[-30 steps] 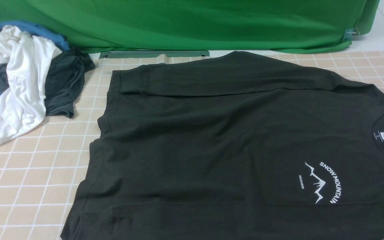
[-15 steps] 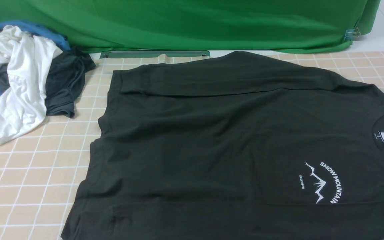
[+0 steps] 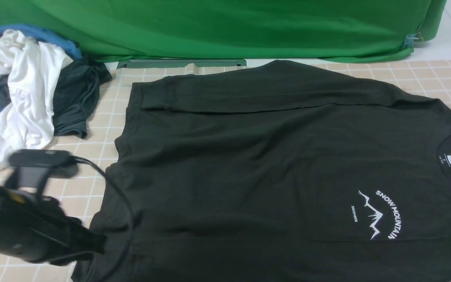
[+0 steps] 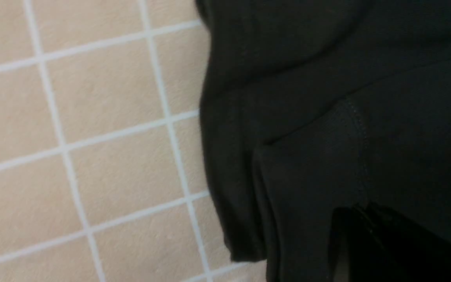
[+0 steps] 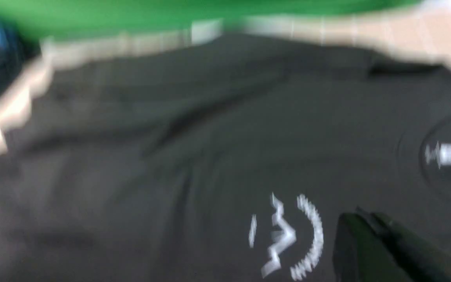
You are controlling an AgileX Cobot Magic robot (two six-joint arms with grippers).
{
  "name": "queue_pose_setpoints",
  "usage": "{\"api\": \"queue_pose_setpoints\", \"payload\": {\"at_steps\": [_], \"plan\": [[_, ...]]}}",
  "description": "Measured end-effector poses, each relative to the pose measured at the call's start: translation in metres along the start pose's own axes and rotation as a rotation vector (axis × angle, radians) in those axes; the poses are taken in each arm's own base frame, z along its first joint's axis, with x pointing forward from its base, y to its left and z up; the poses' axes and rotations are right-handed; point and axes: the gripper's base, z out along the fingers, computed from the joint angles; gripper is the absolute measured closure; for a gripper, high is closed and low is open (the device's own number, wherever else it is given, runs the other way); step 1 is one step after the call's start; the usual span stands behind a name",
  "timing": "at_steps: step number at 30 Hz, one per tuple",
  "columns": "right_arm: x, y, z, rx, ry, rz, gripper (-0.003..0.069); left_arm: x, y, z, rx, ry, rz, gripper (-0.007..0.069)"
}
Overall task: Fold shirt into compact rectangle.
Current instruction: 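Grasp the left edge of the dark T-shirt lying flat on the table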
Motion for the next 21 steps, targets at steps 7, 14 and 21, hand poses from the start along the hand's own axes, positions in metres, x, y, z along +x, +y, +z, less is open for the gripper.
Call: {"api": "queue_pose_setpoints", "payload": {"at_steps": [7,14,21], "plan": [[-0.005,0.009,0.034,-0.077,0.154,-0.036,0.0620,-0.009,0.000,0.032,-0.116,0.055,0.017,0.0509],[-0.007,0.015,0.038,-0.110,0.136,-0.050,0.0620,-0.013,0.005,0.055,-0.137,0.090,0.025,0.0251],[-0.010,0.015,0.038,-0.112,0.110,-0.054,0.0620,-0.014,0.004,0.061,-0.117,0.084,0.032,0.0196]]}}
